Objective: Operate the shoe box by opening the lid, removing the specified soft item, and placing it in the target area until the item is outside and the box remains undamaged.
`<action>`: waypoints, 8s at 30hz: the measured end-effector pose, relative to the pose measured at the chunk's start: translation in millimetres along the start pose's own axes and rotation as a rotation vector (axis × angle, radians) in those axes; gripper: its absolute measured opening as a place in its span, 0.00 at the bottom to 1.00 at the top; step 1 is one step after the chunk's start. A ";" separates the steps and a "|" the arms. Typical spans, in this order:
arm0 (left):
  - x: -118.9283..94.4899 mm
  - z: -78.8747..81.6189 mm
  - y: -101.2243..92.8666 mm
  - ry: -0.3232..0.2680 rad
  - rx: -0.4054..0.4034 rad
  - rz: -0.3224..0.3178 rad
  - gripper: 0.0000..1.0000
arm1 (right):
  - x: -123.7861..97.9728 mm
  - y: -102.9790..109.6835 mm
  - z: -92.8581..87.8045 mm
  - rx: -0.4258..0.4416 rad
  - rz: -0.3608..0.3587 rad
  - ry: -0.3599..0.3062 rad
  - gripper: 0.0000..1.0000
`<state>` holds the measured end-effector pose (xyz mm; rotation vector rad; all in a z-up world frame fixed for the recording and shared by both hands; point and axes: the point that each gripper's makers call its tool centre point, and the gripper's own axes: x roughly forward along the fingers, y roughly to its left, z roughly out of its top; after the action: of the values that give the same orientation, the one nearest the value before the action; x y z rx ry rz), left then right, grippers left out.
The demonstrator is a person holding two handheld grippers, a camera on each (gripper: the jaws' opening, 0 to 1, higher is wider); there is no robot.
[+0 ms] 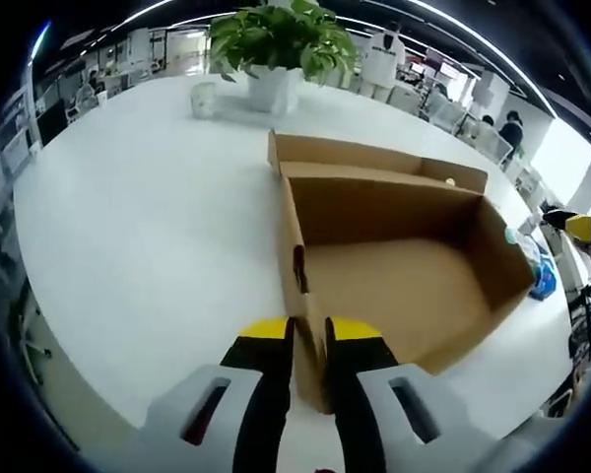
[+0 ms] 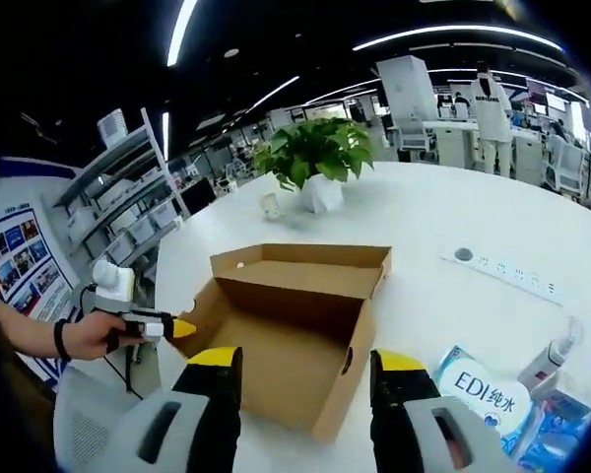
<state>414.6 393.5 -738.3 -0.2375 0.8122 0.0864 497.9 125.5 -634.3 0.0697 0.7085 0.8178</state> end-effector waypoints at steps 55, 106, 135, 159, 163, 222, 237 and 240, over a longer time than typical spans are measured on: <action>-1.3 -1.6 3.4 -0.016 -0.047 0.053 0.08 | 182.0 -117.6 44.5 0.092 -0.266 0.266 0.24; -1.2 -1.8 6.0 -0.004 0.044 0.116 0.04 | 139.7 -112.0 83.7 -0.030 -0.307 0.233 0.00; -1.6 -2.0 5.0 0.010 0.094 0.153 0.04 | 100.1 -93.0 106.8 -0.085 -0.289 0.129 0.00; 1.8 -9.1 4.6 0.029 0.106 0.166 0.04 | 54.7 -69.5 99.1 -0.119 -0.288 0.061 0.00; 1.8 -9.0 4.7 0.030 0.111 0.165 0.03 | 49.6 -71.3 97.8 -0.120 -0.293 0.052 0.00; -1.5 -12.2 3.3 0.032 0.123 0.144 0.04 | -18.1 -14.9 52.9 -0.115 -0.307 -0.113 0.00; -2.4 -12.6 4.3 0.000 0.092 0.081 0.04 | -27.4 -4.2 35.2 -0.118 -0.317 -0.118 0.00; -2.6 -12.6 3.5 -0.006 0.079 0.071 0.05 | -29.2 -2.9 32.3 -0.121 -0.319 -0.118 0.00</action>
<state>403.3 393.9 -745.4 -0.1336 0.8164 0.1213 505.6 110.0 -594.1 -0.1016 0.5404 0.5435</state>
